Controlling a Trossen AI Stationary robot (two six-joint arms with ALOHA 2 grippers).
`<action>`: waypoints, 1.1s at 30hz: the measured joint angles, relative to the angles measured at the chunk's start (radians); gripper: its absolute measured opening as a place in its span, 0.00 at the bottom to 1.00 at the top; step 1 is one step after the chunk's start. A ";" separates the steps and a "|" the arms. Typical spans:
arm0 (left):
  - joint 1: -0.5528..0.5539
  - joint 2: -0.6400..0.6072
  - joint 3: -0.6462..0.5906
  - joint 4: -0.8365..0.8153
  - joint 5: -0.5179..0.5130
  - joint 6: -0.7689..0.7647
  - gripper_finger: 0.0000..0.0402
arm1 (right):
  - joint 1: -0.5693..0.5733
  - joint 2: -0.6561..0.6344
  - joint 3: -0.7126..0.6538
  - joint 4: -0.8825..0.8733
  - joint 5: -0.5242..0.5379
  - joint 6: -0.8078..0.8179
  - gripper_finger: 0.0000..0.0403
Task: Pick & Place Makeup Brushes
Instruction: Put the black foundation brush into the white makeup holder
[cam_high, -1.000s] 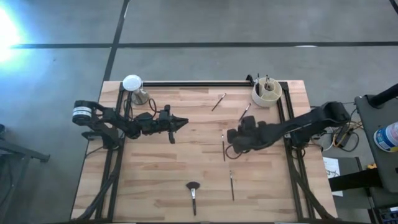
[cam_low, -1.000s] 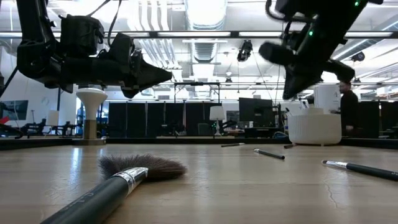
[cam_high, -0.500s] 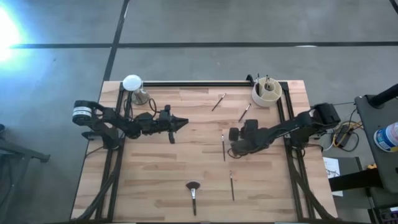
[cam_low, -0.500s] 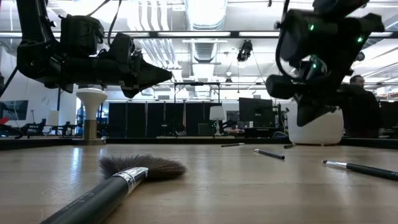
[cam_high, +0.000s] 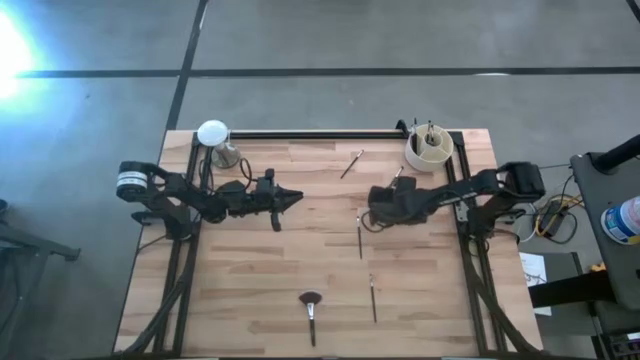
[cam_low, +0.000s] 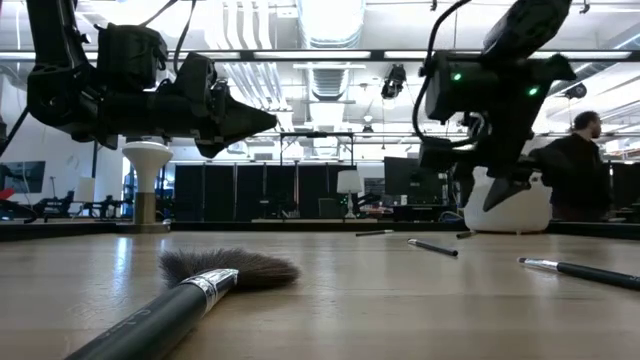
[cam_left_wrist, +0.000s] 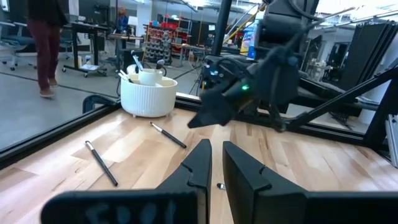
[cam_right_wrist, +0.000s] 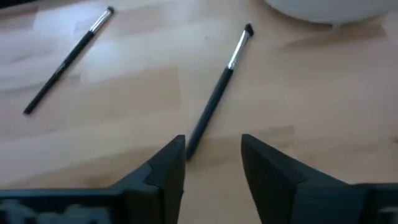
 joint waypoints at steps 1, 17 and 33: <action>0.000 0.000 0.000 0.000 0.000 0.000 0.08 | -0.015 0.001 0.000 0.012 0.007 -0.023 0.40; 0.000 0.000 0.000 -0.017 0.002 0.005 0.08 | -0.131 0.161 0.000 0.179 0.048 -0.166 0.37; 0.000 0.000 0.000 -0.037 0.002 0.015 0.08 | -0.081 0.188 0.001 0.199 -0.030 -0.263 0.20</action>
